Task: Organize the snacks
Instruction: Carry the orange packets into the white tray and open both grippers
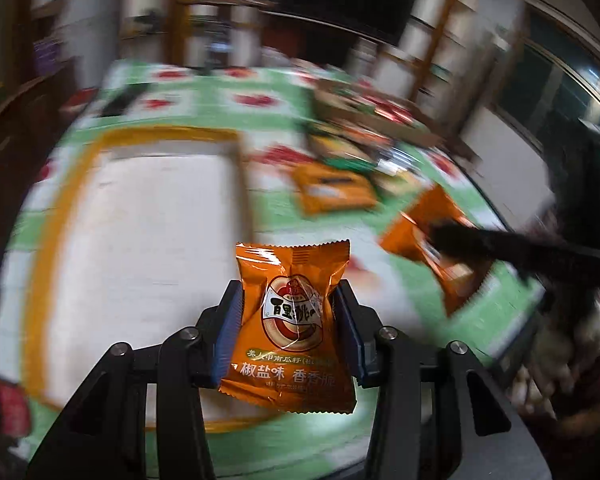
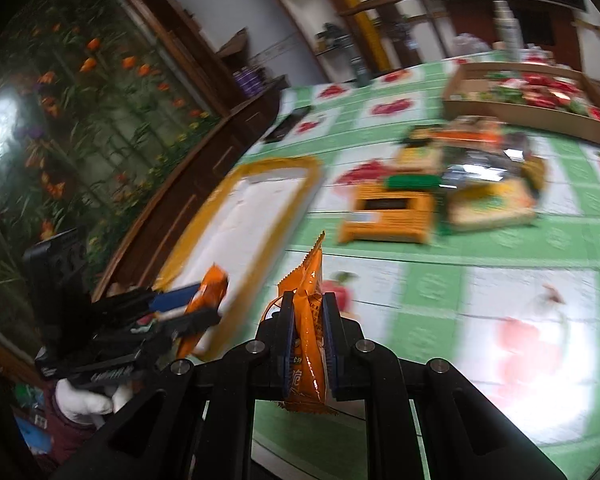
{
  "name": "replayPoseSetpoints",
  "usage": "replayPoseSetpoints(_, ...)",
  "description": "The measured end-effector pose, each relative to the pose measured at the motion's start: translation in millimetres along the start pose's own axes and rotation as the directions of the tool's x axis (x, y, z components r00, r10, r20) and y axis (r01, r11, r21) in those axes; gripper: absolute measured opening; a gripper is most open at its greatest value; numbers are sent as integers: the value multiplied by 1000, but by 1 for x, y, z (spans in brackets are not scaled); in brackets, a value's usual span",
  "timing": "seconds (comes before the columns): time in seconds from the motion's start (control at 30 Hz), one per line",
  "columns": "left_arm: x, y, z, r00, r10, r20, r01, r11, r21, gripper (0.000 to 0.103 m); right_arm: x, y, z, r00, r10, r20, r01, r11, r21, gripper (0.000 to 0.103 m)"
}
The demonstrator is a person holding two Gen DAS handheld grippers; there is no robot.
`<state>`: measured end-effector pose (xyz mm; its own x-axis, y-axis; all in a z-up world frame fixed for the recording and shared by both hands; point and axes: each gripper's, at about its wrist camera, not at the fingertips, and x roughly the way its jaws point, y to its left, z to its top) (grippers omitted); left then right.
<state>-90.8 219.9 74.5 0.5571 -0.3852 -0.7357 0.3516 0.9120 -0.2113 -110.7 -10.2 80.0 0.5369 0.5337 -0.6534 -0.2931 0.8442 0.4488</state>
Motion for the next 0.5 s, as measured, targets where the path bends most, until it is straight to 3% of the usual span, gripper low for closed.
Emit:
replayPoseSetpoints(0.23, -3, 74, -1, 988, 157, 4, -153, 967, -204, 45, 73, 76, 19, 993, 66, -96, -75, 992, -99, 13)
replayPoseSetpoints(0.5, -1, 109, -9, 994, 107, 24, -92, 935, -342, 49, 155, 124, 8, 977, 35, -211, -69, 985, -159, 17)
